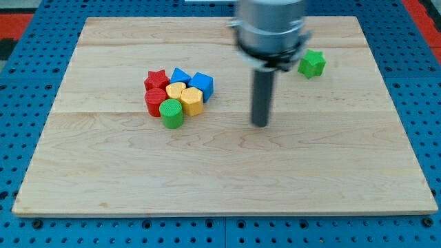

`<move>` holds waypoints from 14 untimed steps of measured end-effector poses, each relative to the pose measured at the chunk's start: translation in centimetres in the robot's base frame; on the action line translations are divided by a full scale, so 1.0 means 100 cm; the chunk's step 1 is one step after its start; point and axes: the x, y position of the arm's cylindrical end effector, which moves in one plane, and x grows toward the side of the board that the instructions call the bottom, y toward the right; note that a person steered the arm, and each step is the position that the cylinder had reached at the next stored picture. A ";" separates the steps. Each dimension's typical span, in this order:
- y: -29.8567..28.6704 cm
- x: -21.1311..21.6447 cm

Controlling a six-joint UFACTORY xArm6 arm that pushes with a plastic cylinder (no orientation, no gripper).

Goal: Push the green star to the bottom of the hexagon

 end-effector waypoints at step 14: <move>-0.014 -0.125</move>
